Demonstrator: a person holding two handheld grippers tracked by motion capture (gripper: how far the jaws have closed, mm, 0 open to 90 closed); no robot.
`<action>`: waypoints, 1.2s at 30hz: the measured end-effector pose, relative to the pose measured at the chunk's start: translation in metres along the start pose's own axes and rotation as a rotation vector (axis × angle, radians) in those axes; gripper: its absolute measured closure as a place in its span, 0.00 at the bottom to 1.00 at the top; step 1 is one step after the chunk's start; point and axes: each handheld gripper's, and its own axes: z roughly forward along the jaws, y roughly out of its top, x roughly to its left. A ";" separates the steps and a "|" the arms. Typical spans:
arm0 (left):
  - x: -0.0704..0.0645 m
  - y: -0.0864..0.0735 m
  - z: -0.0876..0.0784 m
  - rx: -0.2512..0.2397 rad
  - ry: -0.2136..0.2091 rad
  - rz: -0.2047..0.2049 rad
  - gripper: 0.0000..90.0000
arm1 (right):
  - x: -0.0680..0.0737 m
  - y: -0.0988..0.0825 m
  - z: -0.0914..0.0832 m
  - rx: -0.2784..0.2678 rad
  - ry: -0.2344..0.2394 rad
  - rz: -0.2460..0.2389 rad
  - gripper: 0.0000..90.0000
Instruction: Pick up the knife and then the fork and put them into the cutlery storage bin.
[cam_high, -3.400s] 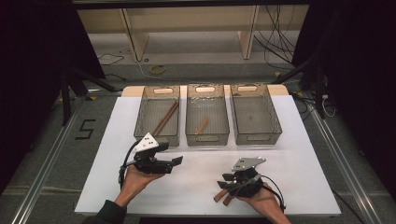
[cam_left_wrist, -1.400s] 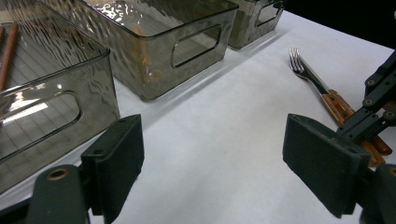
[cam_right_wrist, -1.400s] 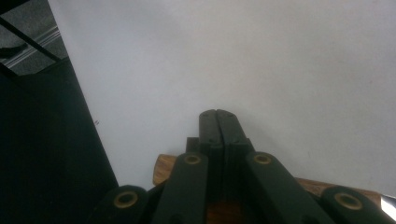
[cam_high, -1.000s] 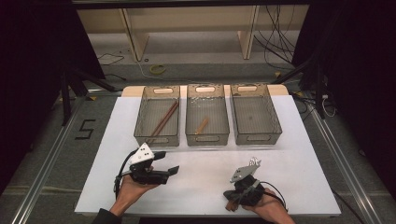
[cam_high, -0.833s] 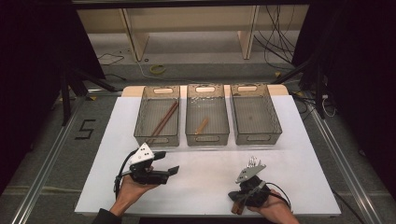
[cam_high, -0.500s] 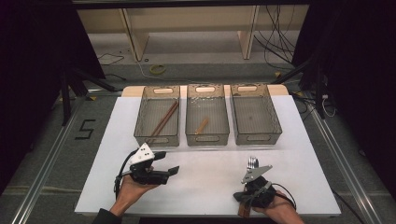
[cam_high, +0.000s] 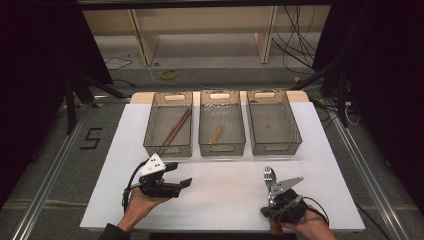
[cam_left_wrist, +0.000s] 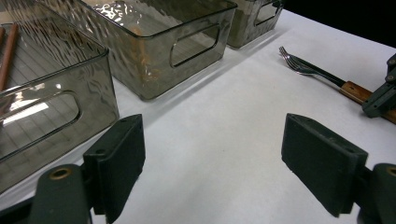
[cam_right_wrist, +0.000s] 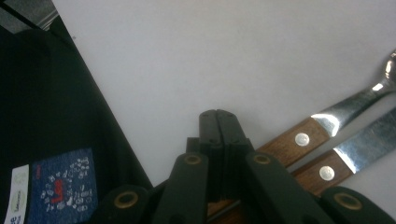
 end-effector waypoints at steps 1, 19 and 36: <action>0.000 0.000 0.000 0.000 0.000 0.000 0.23 | -0.001 -0.001 -0.001 0.004 -0.001 0.003 1.00; 0.002 -0.001 -0.005 -0.016 0.010 -0.003 0.24 | -0.029 -0.020 -0.027 0.042 -0.086 0.078 1.00; 0.005 -0.003 -0.010 -0.037 0.026 -0.011 0.24 | -0.046 -0.024 -0.038 0.055 -0.192 0.104 1.00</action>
